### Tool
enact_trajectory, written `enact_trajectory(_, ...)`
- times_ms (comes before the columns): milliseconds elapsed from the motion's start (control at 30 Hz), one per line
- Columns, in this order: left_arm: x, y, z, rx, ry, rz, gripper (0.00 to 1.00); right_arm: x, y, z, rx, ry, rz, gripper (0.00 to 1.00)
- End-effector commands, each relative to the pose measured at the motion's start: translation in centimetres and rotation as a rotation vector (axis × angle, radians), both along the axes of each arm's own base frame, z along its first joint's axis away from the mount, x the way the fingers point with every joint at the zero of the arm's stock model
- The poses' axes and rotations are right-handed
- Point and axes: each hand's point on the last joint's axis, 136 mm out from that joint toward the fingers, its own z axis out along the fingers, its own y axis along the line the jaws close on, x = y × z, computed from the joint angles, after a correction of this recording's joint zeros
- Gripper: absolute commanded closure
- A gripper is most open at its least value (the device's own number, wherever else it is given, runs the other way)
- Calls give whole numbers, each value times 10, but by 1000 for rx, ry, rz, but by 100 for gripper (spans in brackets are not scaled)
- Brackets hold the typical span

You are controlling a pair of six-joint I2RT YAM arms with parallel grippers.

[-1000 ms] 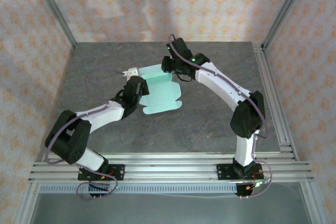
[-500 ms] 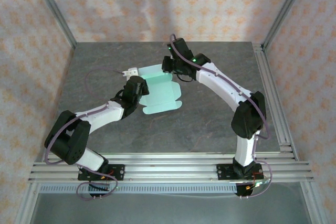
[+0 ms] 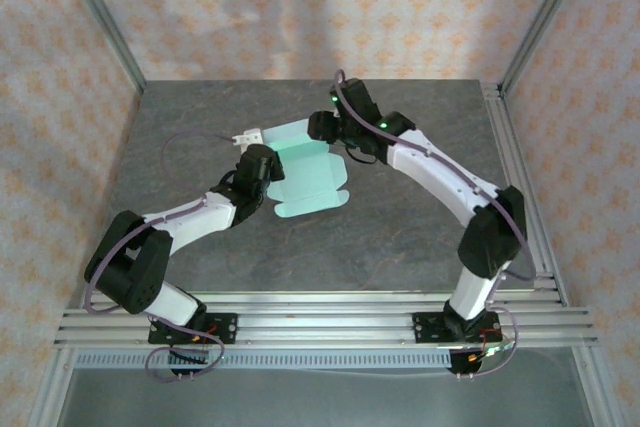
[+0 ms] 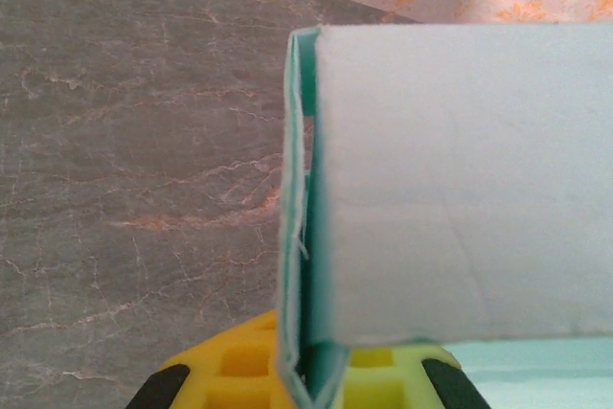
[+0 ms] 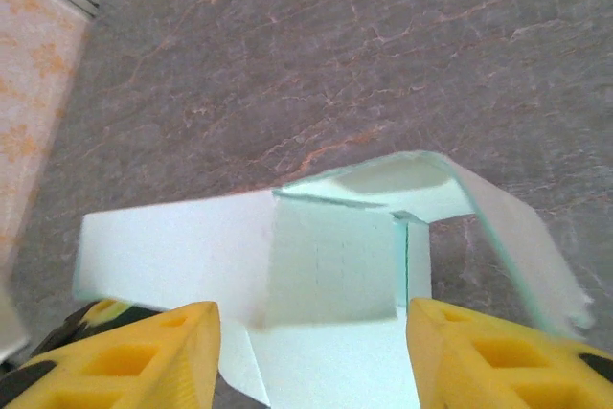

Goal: Fold the paper box

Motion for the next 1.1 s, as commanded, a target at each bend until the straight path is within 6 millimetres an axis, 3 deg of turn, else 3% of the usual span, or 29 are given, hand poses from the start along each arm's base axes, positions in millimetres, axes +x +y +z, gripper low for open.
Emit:
enact_trajectory(0,11,-2,16,-81,-36,-1,100,-4,-28,53,24,-174,-62,45)
enact_trajectory(167,14,-12,16,-138,-28,-75,100,-4,-59,51,58,-168,-86,44)
enact_trajectory(367,17,-30,23,-211,-33,-188,100,5,-73,42,210,-161,49,46)
enact_trajectory(600,16,-45,33,-268,-45,-283,100,3,-59,42,276,-219,296,46)
enact_trajectory(767,18,-48,33,-273,-36,-294,100,-11,-32,47,375,-214,494,51)
enact_trajectory(1067,20,-49,32,-270,-30,-294,100,-19,-20,32,356,-175,560,55)
